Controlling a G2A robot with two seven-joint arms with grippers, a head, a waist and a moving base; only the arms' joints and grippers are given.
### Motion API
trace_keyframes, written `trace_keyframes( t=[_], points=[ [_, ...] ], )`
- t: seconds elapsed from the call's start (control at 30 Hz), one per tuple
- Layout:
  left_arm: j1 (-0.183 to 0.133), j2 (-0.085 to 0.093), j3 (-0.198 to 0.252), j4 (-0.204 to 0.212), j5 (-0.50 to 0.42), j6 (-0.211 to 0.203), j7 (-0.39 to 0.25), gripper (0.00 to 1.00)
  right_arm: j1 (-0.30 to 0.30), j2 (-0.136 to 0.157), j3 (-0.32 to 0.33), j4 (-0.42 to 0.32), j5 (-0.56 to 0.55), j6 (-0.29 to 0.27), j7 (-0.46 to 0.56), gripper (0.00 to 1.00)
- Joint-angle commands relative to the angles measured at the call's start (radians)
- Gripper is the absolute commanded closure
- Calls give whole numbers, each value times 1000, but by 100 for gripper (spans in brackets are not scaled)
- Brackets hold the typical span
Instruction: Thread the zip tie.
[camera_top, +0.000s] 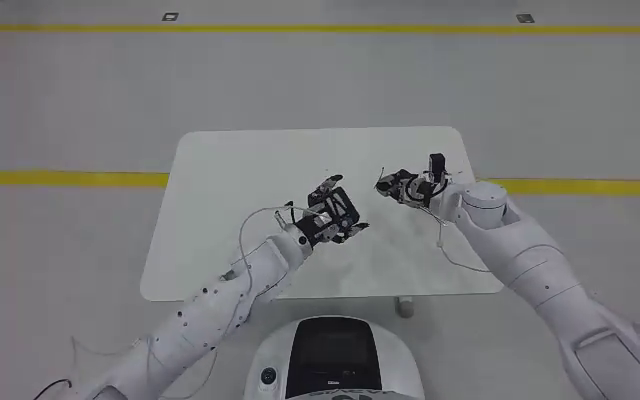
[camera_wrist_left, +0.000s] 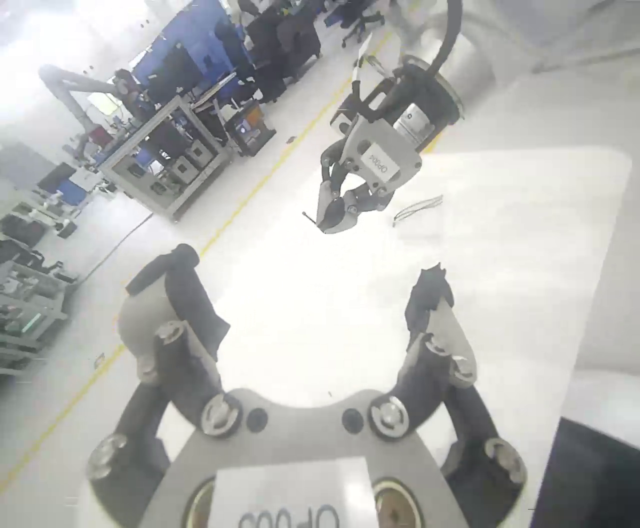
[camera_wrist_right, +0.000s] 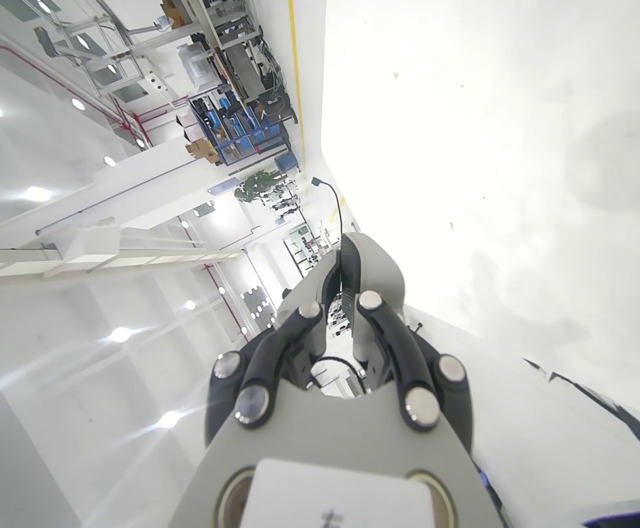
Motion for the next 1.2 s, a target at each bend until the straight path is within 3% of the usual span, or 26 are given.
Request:
trace_keyframes(
  t=[0.0, 0.07, 0.13, 0.2, 0.3, 0.5, 0.8, 0.93, 1.17],
  points=[
    [-88, 40, 96, -6, 0, 28, -63, 0, 4, 0, -13, -3, -2, 0, -9, 100],
    [-165, 73, 193, -9, 0, 52, -107, 0, 11, 0, -30, -8, 4, 0, -18, 100],
    [-254, 104, 312, -13, 0, 102, -149, 0, 25, -1, -53, -17, 10, 0, -29, 100],
    [-338, 125, 430, -14, 0, 157, -168, 0, 37, 0, -73, -25, 19, 0, -42, 100],
    [-417, 138, 549, -16, 0, 231, -167, 0, 54, 2, -102, -24, 40, 0, -47, 100],
    [-418, 139, 549, -16, 0, 236, -168, 0, 58, 3, -109, -22, 42, 0, -53, 100],
    [-454, 130, 549, -16, 0, 103, -183, 0, 49, -13, -137, -69, -24, 0, -88, 100],
    [-458, 116, 549, -4, 0, 88, -190, 0, 57, -22, -148, -61, -31, 0, -92, 100],
    [-455, 116, 546, 2, 0, 81, -185, 0, 45, -23, -142, -73, -41, -11, -105, 100]
  ],
)
